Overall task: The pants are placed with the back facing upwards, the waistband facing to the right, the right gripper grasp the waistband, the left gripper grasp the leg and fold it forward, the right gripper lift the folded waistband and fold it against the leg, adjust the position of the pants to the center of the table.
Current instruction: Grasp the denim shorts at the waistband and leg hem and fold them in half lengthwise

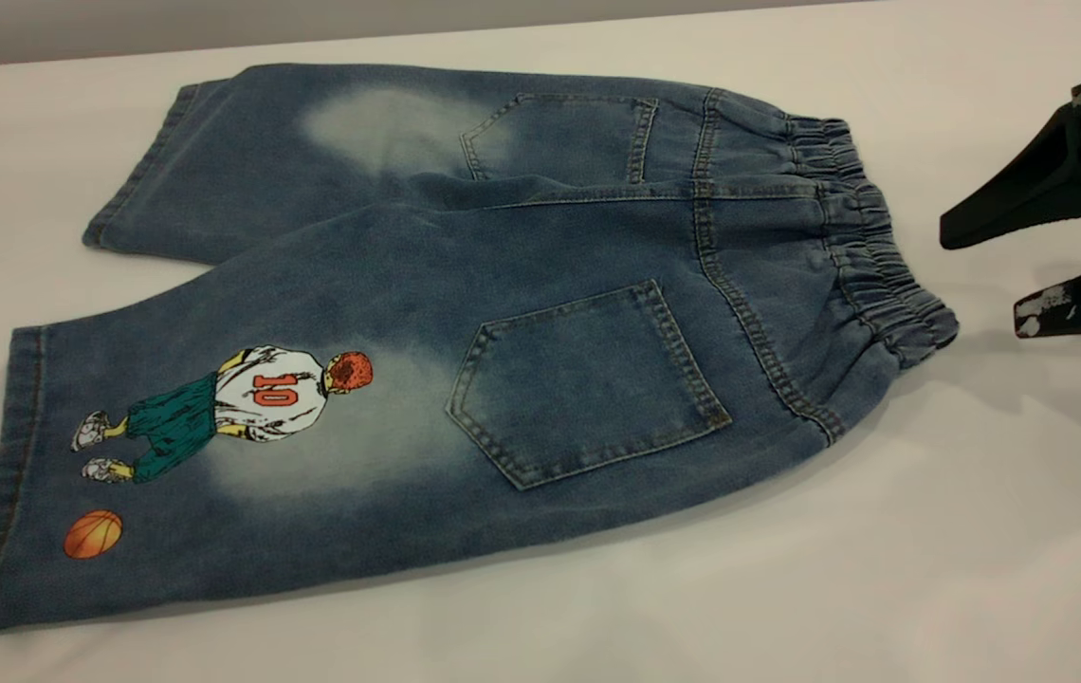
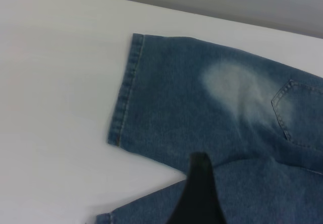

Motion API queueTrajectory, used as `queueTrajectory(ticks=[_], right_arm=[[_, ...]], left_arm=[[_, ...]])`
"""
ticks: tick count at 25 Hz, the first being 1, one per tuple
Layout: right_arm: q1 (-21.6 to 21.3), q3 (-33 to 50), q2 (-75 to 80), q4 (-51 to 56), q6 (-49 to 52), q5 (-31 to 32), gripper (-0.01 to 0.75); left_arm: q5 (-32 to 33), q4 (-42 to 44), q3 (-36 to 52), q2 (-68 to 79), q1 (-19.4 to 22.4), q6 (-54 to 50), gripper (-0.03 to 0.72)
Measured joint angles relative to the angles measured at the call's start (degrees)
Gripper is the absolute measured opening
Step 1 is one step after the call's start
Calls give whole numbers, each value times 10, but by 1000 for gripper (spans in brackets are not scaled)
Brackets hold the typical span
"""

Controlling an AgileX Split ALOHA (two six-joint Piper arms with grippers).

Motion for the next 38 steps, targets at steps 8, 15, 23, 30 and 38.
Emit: queueTrajectory(ticks=[8,15,23,30,38], right_arm=[[0,0,70,29,-49,43,575],[0,-2,111,77,-109,57,575],[0,-2,129,122,-163,105,575],[1,-2,155,140,-176,123,575],[1,-2,162,166,-175,135,562]], left_arm=[[0,0,0,0,0,0,538],[3,0,0,0,0,0,538],[3,-1,0,0,0,0,538],[4,-3,0,0,0,-1,538],[6,-3,0,0,0,-2,538]])
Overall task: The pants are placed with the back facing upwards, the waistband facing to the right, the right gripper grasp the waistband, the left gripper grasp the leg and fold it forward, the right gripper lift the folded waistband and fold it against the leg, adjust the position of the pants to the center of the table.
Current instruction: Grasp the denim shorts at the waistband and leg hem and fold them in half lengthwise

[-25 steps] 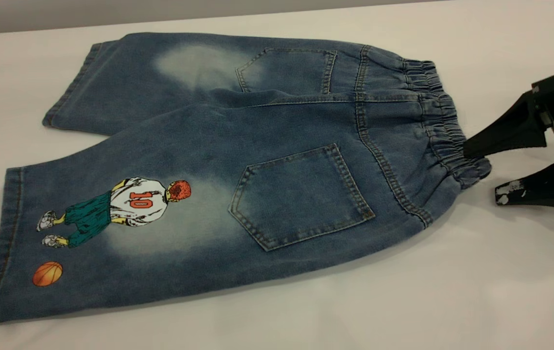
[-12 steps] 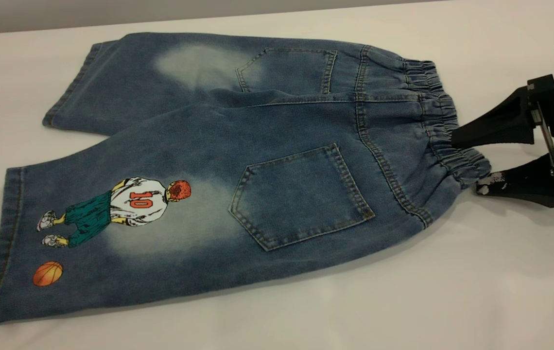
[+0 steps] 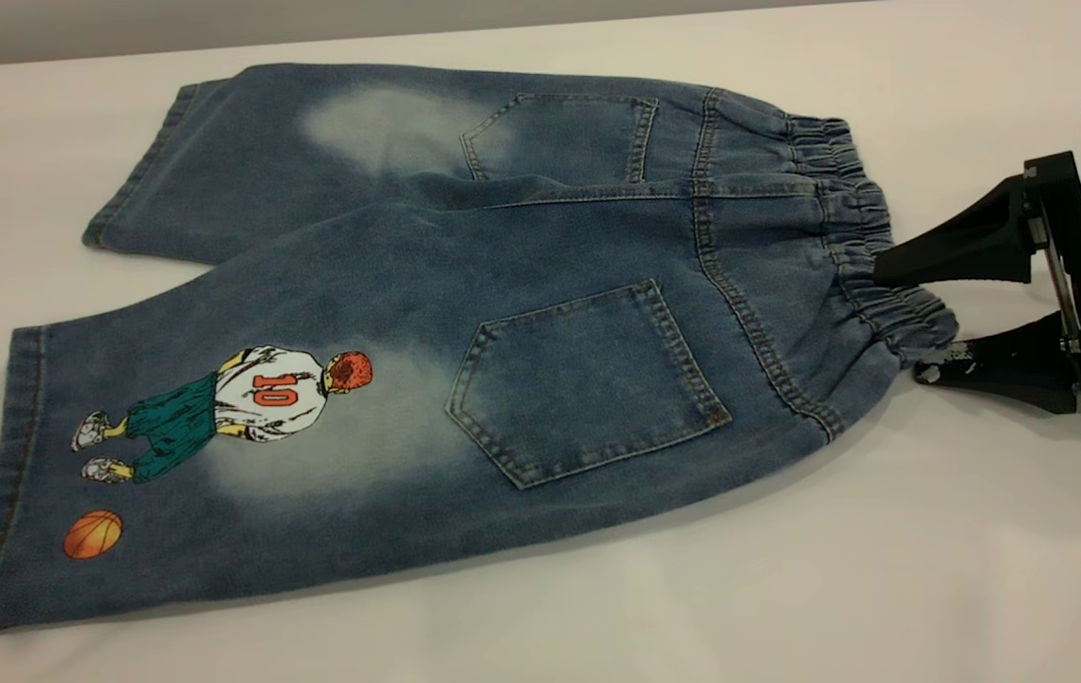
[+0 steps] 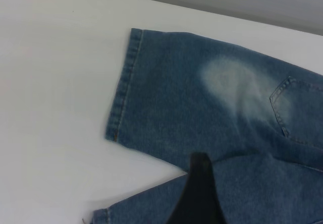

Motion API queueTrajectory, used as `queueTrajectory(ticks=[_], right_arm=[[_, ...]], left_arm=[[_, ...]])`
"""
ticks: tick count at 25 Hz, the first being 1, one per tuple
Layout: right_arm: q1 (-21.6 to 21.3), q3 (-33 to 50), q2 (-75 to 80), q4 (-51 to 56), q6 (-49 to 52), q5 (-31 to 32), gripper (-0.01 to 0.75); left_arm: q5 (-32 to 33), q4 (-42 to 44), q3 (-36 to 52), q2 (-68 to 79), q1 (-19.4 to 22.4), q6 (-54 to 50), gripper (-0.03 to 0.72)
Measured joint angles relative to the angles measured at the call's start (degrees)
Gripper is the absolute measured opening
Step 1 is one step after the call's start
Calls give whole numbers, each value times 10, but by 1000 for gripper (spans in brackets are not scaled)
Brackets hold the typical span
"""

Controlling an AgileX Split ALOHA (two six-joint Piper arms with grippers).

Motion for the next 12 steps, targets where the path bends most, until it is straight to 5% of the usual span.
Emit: queueTrajectory(ticks=[6,12], right_arm=[[0,0,0,8,1,-1,430],[0,1,0,-22,0,-2,159]], left_arm=[[4,0,0,0,0,0,538],[4,0,0,0,0,0,538]])
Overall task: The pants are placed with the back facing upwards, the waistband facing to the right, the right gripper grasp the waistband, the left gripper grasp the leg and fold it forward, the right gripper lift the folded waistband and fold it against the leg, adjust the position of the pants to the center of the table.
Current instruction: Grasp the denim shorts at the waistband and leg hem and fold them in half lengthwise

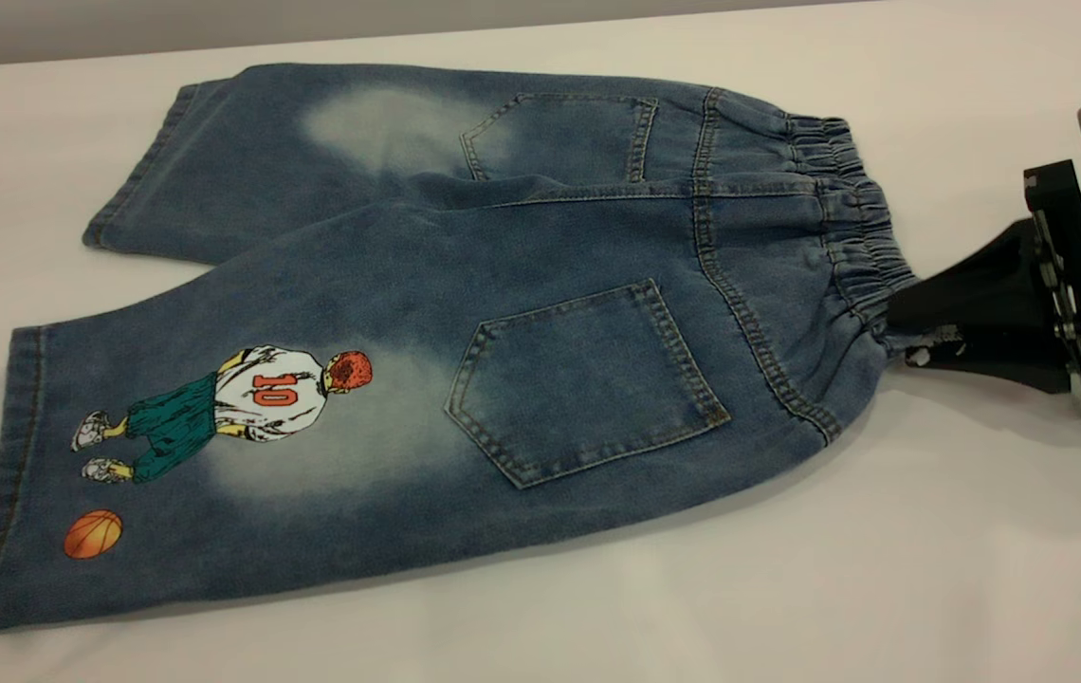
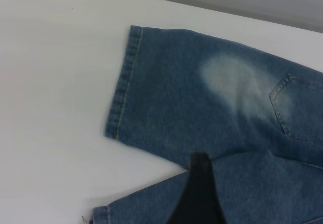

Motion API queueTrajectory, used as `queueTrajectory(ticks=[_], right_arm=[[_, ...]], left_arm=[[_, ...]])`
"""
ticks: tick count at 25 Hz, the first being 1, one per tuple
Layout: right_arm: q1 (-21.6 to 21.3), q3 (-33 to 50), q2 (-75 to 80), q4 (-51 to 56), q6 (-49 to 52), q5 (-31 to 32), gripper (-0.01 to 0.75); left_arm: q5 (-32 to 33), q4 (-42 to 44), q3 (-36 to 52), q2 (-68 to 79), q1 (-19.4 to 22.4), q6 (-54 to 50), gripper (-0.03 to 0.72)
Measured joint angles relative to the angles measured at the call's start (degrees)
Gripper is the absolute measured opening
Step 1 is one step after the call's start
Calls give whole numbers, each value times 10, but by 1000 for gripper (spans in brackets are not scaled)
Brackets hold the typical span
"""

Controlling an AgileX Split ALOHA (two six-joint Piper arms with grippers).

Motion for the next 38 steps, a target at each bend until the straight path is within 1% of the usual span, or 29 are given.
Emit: queueTrajectory(ticks=[2,3,4,8,13,17,21,25,29,33,36,38], right_arm=[[0,0,0,-5,0,0,71],[0,0,0,-8,0,-1,42],[0,0,0,-9,0,-1,32],[0,0,0,-9,0,-14,30],[0,0,0,-12,0,-22,29],[1,0,-11,-19,0,-22,29],[13,0,-37,-25,1,-33,29],[14,0,-50,-28,1,-39,29],[14,0,-50,-29,1,-54,29],[14,0,-50,-29,1,-55,28],[14,0,-50,-28,1,-55,29],[14,0,-50,-28,1,-55,29]], left_arm=[[8,-1,0,0,0,0,538],[15,-1,0,0,0,0,538],[24,-1,0,0,0,0,538],[59,-1,0,0,0,1,538],[139,-1,0,0,0,1,538],[187,3,0,7,0,1,538],[223,5,0,53,0,-1,538],[249,8,0,114,0,-3,538],[281,33,3,160,-1,-18,538],[281,40,42,164,-1,-24,538],[228,28,92,164,-1,-26,538],[177,24,122,164,-1,-40,538]])
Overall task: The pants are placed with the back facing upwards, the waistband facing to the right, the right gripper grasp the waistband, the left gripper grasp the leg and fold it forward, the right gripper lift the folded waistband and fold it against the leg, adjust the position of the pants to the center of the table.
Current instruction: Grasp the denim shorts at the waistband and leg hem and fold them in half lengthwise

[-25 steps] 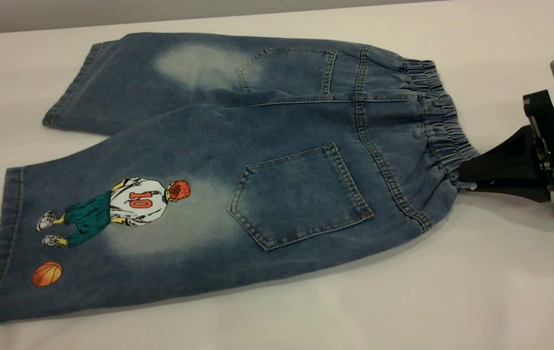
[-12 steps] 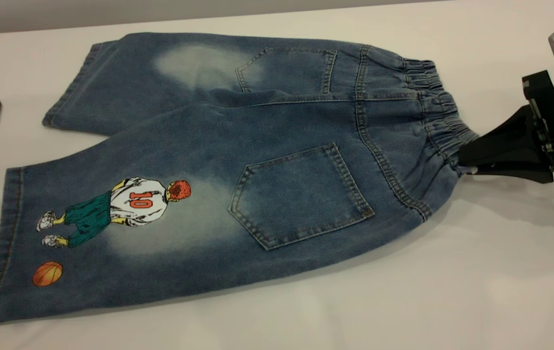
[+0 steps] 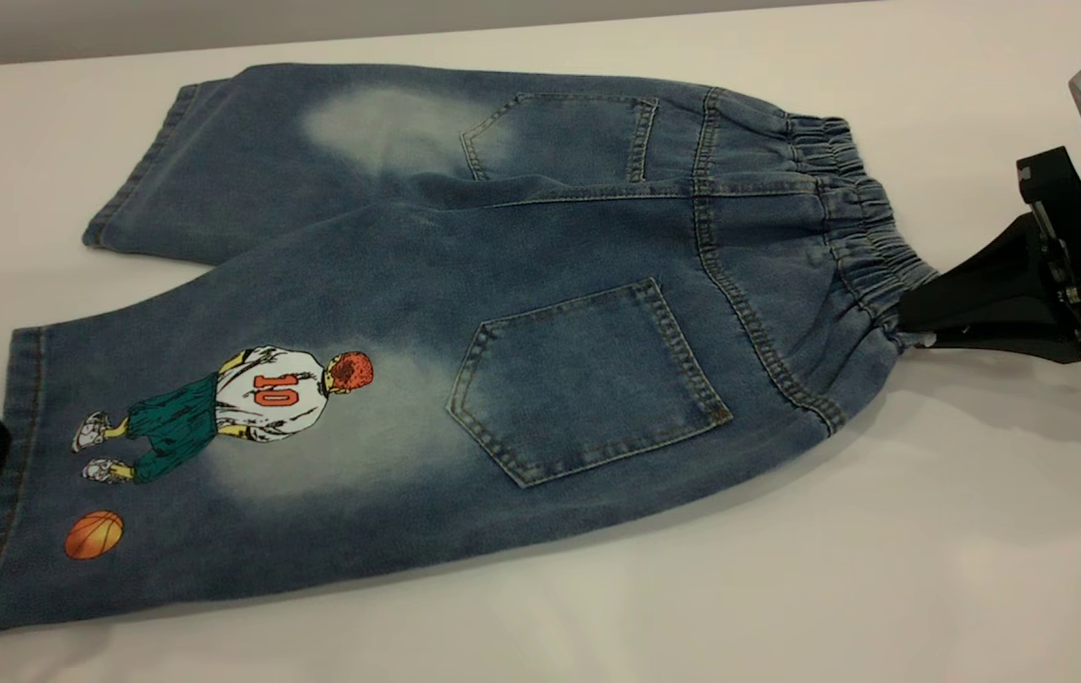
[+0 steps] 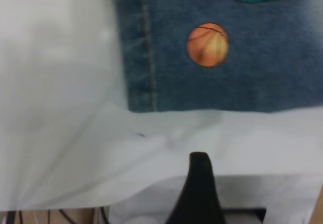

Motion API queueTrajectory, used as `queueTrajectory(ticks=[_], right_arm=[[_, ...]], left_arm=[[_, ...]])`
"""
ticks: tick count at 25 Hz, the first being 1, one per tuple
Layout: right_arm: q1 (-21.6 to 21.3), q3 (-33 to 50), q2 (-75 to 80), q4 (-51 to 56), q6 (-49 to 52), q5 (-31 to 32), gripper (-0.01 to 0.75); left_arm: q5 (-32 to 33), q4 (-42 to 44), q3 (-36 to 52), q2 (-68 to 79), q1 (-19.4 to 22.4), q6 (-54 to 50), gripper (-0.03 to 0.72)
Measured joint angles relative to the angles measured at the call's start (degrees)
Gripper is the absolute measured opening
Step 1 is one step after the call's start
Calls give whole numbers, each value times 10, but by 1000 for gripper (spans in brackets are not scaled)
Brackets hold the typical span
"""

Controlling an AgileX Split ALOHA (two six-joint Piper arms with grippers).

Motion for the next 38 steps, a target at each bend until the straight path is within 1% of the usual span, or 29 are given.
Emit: queueTrajectory(ticks=[4,6,9,14,18,21,30,38], right_arm=[[0,0,0,1,0,5,29],[0,0,0,1,0,5,29],[0,0,0,1,0,6,29],[0,0,0,1,0,6,29],[0,0,0,1,0,6,28],[0,0,0,0,0,6,28],[0,0,0,-2,0,6,28],[0,0,0,-2,0,7,28]], left_arm=[[-95,-1,46,2,0,-10,538],[-121,-5,56,13,0,-10,538],[-143,-5,56,41,0,-9,538],[-170,-6,56,114,0,-9,538],[-174,-6,56,176,0,-9,538],[-204,-6,55,208,1,-9,538],[-245,-5,54,217,1,19,538],[-254,-4,36,217,1,44,538]])
